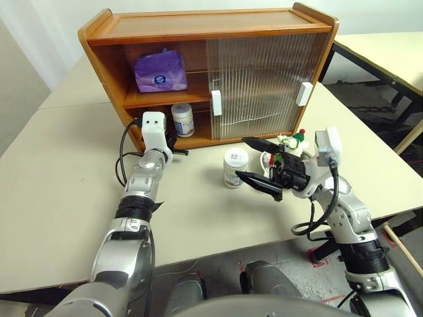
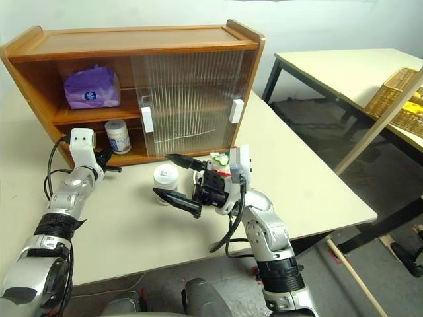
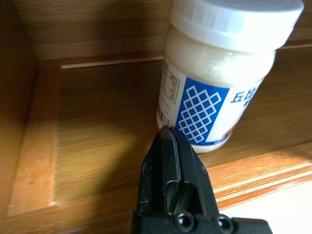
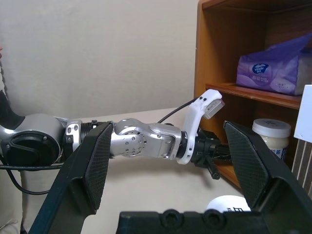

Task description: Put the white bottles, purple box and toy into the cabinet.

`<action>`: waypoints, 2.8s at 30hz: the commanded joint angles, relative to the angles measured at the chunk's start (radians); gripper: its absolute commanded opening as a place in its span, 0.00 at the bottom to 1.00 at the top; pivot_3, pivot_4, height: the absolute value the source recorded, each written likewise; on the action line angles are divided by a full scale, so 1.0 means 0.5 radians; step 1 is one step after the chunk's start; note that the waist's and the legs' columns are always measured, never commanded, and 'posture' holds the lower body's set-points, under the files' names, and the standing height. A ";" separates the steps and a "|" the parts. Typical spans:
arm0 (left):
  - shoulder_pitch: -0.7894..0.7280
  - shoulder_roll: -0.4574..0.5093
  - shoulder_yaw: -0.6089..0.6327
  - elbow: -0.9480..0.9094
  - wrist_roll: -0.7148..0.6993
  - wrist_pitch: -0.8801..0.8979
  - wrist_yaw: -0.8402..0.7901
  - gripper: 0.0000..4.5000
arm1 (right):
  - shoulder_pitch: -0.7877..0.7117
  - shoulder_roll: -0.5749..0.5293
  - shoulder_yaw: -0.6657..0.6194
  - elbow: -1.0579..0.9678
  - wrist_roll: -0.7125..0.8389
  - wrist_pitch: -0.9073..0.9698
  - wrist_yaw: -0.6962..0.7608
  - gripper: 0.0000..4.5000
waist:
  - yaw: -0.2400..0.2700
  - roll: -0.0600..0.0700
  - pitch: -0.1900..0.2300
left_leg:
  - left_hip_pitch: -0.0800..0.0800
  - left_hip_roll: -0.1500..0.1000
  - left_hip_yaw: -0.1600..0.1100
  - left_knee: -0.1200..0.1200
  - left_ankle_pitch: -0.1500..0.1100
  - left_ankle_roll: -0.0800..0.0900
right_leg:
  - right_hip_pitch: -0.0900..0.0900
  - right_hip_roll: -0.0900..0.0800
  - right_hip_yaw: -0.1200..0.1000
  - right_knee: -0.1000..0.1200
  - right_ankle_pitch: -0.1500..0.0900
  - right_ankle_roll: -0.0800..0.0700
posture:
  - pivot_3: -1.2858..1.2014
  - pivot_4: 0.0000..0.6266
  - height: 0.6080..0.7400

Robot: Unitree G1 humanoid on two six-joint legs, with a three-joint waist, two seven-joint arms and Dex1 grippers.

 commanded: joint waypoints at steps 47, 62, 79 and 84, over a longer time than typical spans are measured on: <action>-0.317 -0.067 -0.079 0.506 0.077 -0.264 -0.245 0.00 | 0.017 -0.017 0.010 -0.060 0.006 -0.001 -0.043 1.00 | -0.015 -0.001 0.001 | -0.001 -0.001 0.001 0.001 -0.001 0.001 | 0.001 0.000 0.000 -0.001 -0.006 0.010 | 0.41 0.00 1.00; -0.304 -0.093 -0.029 0.515 -0.002 -0.270 -0.325 0.00 | 0.009 -0.017 0.015 -0.043 -0.003 -0.004 -0.043 1.00 | -0.032 -0.001 0.001 | -0.001 -0.001 0.001 0.001 -0.001 0.001 | 0.002 0.000 0.000 -0.001 -0.006 0.011 | 0.41 0.00 1.00; 0.198 0.046 -0.052 -0.183 -0.118 -0.304 -0.658 0.00 | 0.027 -0.064 -0.011 -0.054 0.020 0.008 -0.025 1.00 | -0.067 -0.001 0.001 | -0.002 -0.002 0.003 0.000 -0.002 0.000 | 0.001 0.002 -0.002 -0.001 -0.008 0.013 | 0.42 0.00 1.00; 0.507 0.147 -0.077 -0.643 -0.318 -0.265 -1.007 0.28 | 0.026 -0.128 -0.002 -0.031 0.000 0.002 0.040 1.00 | -0.059 -0.001 0.000 | -0.003 -0.004 0.006 0.001 -0.003 -0.001 | 0.000 0.001 -0.003 -0.001 -0.009 0.011 | 0.42 0.00 1.00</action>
